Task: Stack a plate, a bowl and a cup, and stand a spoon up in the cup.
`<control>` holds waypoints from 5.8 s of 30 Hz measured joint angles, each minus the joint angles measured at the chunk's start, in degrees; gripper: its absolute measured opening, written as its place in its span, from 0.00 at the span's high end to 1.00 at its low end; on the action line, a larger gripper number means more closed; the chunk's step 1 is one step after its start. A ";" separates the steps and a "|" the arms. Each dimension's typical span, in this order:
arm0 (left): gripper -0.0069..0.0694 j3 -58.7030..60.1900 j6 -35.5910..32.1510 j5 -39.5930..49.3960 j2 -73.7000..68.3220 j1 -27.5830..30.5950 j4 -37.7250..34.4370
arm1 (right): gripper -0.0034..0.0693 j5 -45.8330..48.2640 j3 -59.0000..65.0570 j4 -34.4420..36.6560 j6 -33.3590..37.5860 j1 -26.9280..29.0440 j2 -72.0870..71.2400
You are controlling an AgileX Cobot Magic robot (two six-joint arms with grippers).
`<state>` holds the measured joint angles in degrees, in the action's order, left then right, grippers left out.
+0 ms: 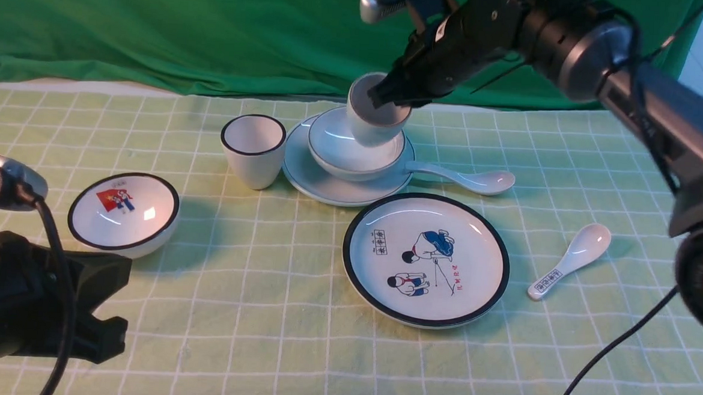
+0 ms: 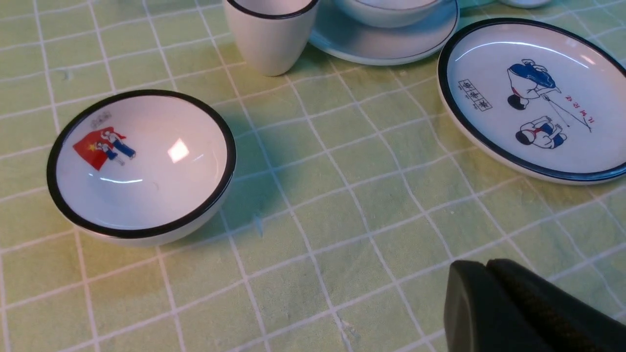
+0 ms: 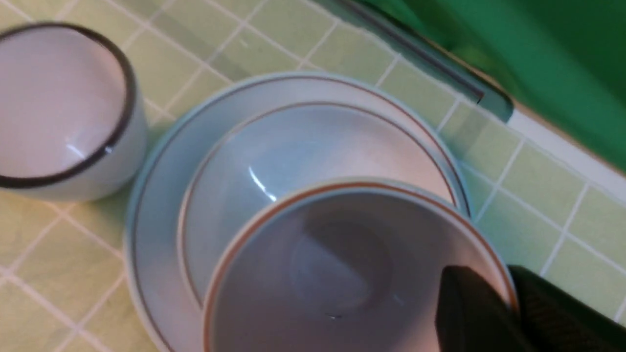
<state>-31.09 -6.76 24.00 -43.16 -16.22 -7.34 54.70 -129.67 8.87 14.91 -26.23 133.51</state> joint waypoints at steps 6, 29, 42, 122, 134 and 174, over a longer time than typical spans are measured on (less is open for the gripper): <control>0.90 0.00 0.00 -0.15 0.00 0.00 0.00 | 0.83 0.75 -0.95 -0.06 -0.17 0.01 2.64; 0.89 0.00 0.30 -0.79 0.00 0.00 -0.14 | 0.45 -4.79 -0.95 0.30 -4.09 -0.85 4.96; 0.89 0.00 0.45 -0.83 0.00 0.00 -0.14 | 0.20 0.18 -1.00 0.39 0.76 -0.04 -5.24; 0.89 1.17 -0.20 -4.00 -1.52 0.00 3.23 | 0.73 -9.96 5.25 22.35 -4.08 8.72 5.24; 0.89 1.17 -0.20 -4.00 -1.52 0.00 3.23 | 0.73 -12.78 5.25 22.02 -4.09 5.53 5.31; 0.89 1.17 -0.20 -4.00 -1.44 0.00 3.23 | 0.62 -9.36 5.13 13.22 -0.97 6.60 -5.89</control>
<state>-29.92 -6.96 20.00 -44.60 -16.22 -4.11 45.35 -124.54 22.09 13.95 -19.63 127.62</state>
